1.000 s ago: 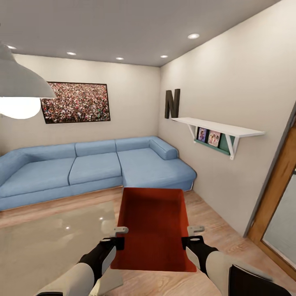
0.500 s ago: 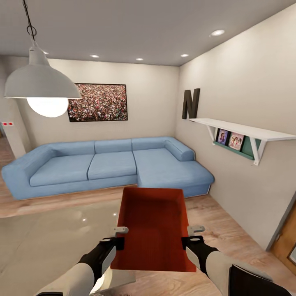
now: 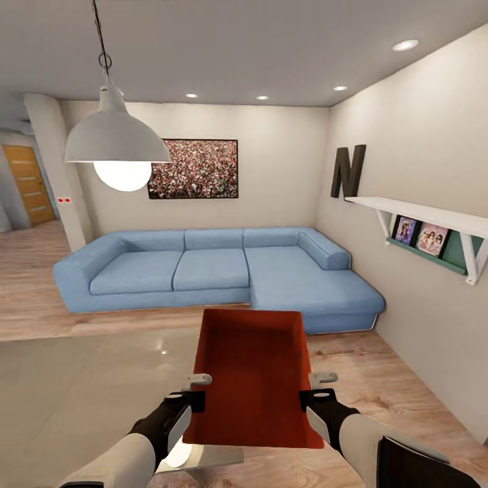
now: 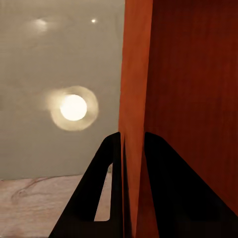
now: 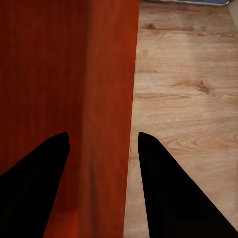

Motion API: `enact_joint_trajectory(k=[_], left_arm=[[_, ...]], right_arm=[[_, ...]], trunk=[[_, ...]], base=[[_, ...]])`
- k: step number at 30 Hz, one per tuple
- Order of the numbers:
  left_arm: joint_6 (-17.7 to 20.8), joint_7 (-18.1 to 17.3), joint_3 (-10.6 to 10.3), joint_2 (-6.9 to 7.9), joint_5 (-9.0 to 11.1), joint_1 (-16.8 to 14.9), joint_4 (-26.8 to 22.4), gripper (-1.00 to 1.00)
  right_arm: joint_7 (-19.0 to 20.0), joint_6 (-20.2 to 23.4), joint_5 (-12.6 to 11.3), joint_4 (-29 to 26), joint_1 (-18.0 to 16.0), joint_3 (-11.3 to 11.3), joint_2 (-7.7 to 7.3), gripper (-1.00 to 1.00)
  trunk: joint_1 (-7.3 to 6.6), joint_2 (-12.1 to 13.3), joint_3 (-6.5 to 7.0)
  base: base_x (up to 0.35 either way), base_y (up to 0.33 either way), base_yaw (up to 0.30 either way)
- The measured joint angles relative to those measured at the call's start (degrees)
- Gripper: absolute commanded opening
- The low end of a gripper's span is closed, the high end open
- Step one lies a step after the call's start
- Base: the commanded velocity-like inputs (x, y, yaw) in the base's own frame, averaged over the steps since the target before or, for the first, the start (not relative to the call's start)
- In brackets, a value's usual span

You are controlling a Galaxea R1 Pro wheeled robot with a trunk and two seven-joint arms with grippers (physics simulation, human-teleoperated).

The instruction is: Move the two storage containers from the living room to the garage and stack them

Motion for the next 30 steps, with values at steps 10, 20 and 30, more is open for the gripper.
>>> enact_joint_trajectory(k=[10,20,30], left_arm=[[-0.03,0.04,-0.02,-0.02,0.0,-0.02,0.0,-1.0],[-0.01,-0.06,0.0,0.03,-0.01,-0.02,0.0,-1.0],[-0.05,0.0,0.02,-0.01,-0.01,0.02,0.0,-1.0]], right_arm=[[0.0,-0.06,-0.01,-0.01,0.0,-0.01,-0.02,-1.0],[0.01,-0.02,-0.01,0.0,0.0,-0.03,0.01,-1.0],[0.01,-0.02,-0.01,-0.02,0.0,0.03,-0.02,-1.0]], trunk=[[0.0,0.0,0.0],[0.0,0.0,0.0],[0.0,0.0,0.0]], base=[[0.0,0.0,0.276],[0.0,0.0,0.276],[0.0,0.0,0.276]])
